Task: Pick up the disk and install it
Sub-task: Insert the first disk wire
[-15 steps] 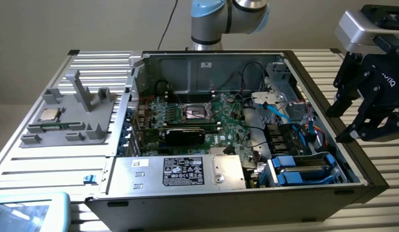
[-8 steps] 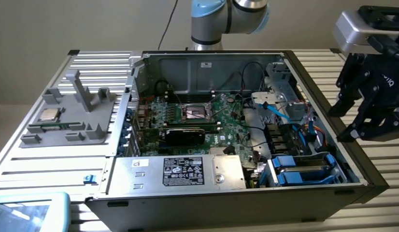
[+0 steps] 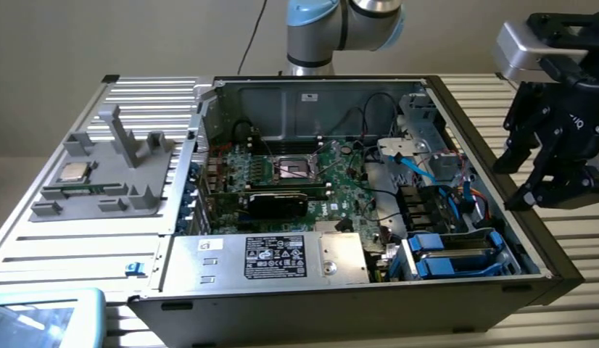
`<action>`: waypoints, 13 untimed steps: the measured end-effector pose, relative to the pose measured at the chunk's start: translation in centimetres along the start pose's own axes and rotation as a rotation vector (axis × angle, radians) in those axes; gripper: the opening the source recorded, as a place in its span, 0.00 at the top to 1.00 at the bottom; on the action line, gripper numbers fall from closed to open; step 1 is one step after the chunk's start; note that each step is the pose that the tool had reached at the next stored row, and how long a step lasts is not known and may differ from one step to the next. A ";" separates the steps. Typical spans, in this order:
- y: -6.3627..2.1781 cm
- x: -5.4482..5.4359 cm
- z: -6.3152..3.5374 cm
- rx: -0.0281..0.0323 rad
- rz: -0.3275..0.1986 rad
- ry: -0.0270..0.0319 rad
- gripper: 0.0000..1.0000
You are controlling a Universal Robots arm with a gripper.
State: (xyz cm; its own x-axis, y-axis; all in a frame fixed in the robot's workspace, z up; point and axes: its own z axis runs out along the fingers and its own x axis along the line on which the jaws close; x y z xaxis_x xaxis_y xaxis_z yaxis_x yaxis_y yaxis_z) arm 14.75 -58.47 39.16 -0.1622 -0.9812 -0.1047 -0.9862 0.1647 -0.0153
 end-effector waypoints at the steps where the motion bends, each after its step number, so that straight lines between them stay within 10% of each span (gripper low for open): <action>1: 0.02 -0.1 0.19 0.0004 0.003 0.0002 0.47; 5: 0.15 -0.8 0.70 0.0043 0.005 0.0029 0.47; 7: 0.27 -1.4 0.84 0.0096 0.004 0.0158 0.47; 12: 0.45 -2.5 1.00 0.0299 0.001 0.0951 0.47; 13: 0.46 -2.5 1.03 0.0343 0.001 0.1028 0.47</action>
State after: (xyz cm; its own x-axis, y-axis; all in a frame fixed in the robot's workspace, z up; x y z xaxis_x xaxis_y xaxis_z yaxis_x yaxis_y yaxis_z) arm 14.74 -55.82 38.39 -0.1678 -0.9858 -0.0022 -0.9846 0.1677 -0.0495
